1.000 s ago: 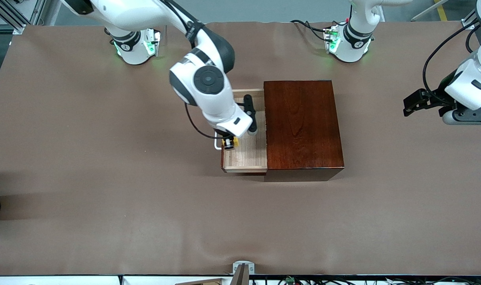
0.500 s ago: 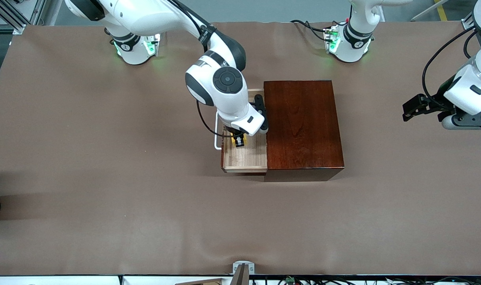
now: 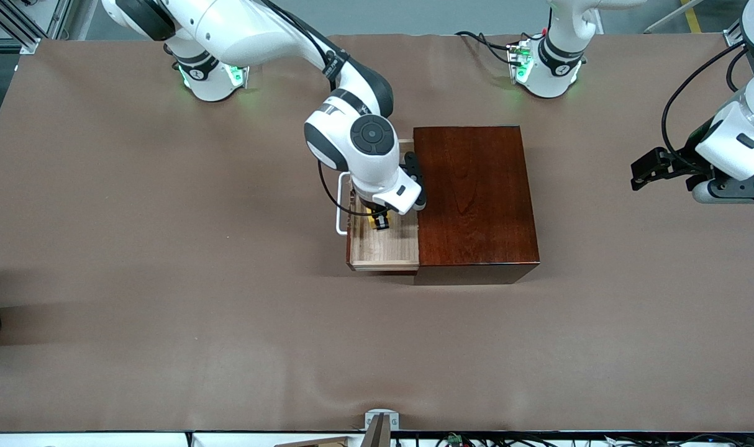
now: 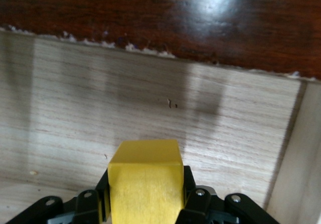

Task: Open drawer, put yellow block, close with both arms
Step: 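Lower the yellow cube into the open drawer and open the right gripper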

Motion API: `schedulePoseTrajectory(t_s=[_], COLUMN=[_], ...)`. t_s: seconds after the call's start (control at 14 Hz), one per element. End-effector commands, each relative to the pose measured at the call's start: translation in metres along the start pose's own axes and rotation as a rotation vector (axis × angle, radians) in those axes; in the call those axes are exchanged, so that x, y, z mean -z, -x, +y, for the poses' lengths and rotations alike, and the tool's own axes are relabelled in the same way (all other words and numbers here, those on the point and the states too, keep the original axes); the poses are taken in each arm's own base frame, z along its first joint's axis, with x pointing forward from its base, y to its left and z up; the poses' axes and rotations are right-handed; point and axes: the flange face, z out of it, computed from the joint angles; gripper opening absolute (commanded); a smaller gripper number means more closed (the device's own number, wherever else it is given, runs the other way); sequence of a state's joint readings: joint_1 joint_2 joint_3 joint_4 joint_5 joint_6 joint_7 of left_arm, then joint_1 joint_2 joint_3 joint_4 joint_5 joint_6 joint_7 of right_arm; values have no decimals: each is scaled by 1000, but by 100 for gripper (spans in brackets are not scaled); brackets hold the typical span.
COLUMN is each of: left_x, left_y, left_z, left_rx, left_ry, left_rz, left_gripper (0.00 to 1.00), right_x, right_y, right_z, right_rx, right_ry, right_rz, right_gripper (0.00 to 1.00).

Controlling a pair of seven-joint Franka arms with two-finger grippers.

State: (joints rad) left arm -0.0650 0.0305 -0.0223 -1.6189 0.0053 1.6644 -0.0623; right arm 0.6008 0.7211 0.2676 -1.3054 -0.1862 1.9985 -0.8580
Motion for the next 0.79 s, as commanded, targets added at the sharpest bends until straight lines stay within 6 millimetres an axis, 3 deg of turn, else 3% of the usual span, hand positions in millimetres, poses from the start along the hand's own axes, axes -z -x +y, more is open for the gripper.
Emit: schedulePoseTrajectory(t_s=[0.0,0.07,0.14,0.21,0.57,0.71], left_x=[2,2,2,1,1,1], left_y=[1,1,1,1,1,1], left_z=[-1,-1,-1,0,-1,1], left_rx=[-8,-7,-7,-8,0,-2], left_ry=[24,24,24,24,24,24], left_rz=[8,8,8,7,7,7], left_gripper=[100,100,100,100,100,100], right_x=[-6,-7,-6,-5,18,45], right_y=[-5,-6,-6,-6,-3,2], right_z=[2,1,1,2,4,5], right_rx=[-27,-31,-42,-43,-58,-70], right_ry=[30,28,29,30,46,66], right_rz=[-36,-38,-37,-36,-18,-1], right_gripper=[0,2,34,99,100,100])
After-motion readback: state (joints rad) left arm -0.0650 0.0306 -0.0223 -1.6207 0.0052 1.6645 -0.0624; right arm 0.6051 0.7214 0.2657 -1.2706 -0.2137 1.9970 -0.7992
